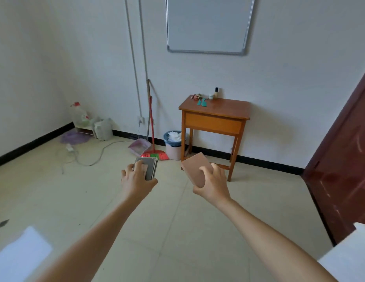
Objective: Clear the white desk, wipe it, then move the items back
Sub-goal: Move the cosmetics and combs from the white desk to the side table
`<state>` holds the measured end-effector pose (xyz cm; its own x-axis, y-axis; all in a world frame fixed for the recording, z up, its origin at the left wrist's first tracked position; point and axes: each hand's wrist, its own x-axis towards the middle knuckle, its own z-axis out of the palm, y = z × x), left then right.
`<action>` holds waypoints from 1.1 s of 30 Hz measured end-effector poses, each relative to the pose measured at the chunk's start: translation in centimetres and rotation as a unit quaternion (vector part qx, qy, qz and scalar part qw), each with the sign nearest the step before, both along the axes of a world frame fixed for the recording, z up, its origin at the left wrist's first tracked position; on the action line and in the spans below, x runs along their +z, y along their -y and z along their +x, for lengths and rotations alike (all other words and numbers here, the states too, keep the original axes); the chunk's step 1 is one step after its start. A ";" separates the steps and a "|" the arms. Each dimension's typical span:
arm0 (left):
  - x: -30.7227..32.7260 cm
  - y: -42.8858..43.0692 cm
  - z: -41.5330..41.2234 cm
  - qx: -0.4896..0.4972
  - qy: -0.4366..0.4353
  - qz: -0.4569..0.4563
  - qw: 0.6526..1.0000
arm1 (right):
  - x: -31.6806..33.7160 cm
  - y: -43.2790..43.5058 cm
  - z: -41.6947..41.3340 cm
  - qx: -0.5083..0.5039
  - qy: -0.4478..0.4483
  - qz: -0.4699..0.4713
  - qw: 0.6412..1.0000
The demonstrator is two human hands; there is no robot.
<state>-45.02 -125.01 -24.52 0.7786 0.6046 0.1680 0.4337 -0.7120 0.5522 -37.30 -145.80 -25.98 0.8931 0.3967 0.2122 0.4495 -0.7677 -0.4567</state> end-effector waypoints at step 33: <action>-3.7 -23.0 36.3 0.036 -0.011 -0.132 0.991 | -2.2 -23.5 37.9 0.069 0.014 -0.135 0.988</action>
